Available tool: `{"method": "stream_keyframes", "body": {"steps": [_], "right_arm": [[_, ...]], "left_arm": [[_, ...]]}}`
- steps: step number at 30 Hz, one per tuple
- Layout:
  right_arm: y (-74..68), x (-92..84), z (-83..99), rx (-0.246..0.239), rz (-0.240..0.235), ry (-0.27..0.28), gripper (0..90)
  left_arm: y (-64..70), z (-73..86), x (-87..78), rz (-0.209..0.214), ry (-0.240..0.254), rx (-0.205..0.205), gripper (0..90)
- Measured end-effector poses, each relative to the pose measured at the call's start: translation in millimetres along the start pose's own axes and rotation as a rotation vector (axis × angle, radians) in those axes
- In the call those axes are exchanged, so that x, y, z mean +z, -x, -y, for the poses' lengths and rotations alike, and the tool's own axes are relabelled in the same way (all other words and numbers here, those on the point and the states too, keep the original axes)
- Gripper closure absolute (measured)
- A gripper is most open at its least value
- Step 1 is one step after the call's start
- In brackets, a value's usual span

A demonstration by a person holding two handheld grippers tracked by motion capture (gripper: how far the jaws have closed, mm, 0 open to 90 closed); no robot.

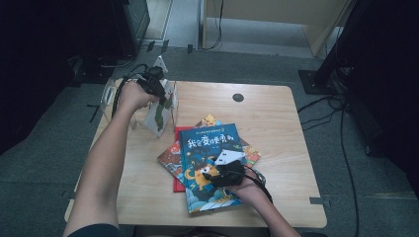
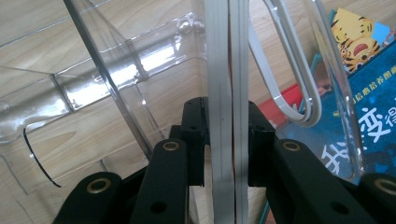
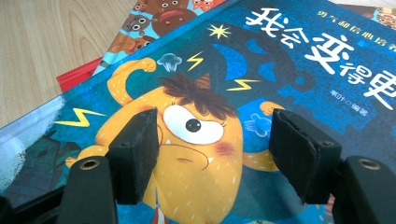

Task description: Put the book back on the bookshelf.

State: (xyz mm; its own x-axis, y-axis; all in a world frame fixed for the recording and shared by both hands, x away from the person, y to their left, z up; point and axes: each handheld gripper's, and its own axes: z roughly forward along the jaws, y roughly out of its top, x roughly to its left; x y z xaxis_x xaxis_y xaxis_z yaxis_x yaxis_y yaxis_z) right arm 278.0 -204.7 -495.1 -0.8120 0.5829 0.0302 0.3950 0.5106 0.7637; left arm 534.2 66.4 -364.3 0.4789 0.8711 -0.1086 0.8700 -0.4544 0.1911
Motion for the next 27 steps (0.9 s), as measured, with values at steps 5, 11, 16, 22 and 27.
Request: {"method": "stream_keyframes", "body": {"steps": [5,11,16,22,27], "right_arm": [[-0.2,0.0,0.0,0.002,0.0,0.0,33.3],[-0.1,0.0,0.0,0.001,0.0,0.0,33.3],[-0.1,0.0,0.0,0.001,0.0,0.0,33.3],[-0.1,0.0,0.0,0.001,0.0,0.0,33.3],[-0.2,-0.1,0.0,0.004,-0.001,-0.001,33.3]], "left_arm": [[0.1,-0.3,-1.5,0.01,0.005,-0.003,75.3],[1.5,-0.9,-0.3,0.01,0.002,-0.007,75.2],[3.4,-3.6,-4.8,0.003,0.002,0.004,75.0],[5.5,-6.4,-13.3,-0.004,0.013,0.015,73.7],[2.1,-4.2,-24.9,0.001,0.039,0.005,70.6]]}}
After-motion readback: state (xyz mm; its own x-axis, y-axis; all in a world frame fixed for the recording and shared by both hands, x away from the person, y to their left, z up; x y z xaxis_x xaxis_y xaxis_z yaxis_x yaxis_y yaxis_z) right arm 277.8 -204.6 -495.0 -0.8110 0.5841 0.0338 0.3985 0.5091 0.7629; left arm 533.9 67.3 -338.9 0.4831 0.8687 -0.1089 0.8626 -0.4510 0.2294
